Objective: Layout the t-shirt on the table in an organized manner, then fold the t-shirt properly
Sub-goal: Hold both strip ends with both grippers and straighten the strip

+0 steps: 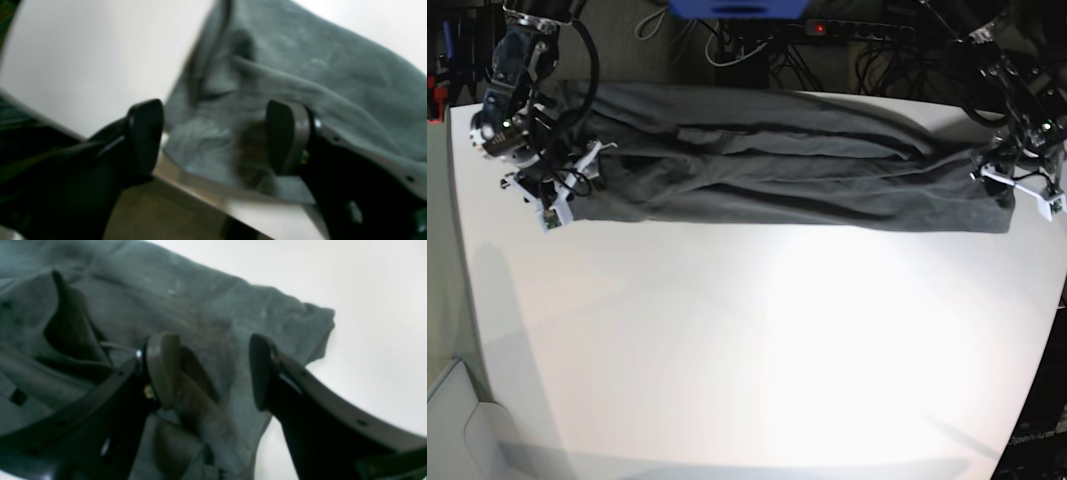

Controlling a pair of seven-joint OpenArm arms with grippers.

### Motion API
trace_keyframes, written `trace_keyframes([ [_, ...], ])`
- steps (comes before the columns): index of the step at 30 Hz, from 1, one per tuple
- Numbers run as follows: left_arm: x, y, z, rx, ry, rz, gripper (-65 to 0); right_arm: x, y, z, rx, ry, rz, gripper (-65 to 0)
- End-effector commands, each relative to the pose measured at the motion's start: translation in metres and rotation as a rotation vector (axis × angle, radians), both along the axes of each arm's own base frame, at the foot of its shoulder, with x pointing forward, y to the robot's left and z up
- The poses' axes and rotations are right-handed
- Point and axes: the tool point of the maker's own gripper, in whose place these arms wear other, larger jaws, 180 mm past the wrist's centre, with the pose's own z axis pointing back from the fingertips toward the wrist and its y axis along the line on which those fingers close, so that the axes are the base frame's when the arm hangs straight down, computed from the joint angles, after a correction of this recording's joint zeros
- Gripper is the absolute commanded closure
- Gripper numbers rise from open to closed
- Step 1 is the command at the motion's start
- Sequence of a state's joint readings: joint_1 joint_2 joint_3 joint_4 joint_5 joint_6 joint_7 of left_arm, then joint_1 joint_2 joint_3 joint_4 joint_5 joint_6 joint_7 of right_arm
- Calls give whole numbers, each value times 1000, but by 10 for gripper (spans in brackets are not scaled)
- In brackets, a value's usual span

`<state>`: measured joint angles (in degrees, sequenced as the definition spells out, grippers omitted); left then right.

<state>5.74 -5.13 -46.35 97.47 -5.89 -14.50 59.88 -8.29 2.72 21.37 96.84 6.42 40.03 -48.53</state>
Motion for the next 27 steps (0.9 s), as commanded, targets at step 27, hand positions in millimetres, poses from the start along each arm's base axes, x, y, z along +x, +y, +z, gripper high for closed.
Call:
trace_keyframes([
  [27, 45, 35, 13, 88, -21, -182, -609, 10, -2, 11, -3, -46, 4, -340],
])
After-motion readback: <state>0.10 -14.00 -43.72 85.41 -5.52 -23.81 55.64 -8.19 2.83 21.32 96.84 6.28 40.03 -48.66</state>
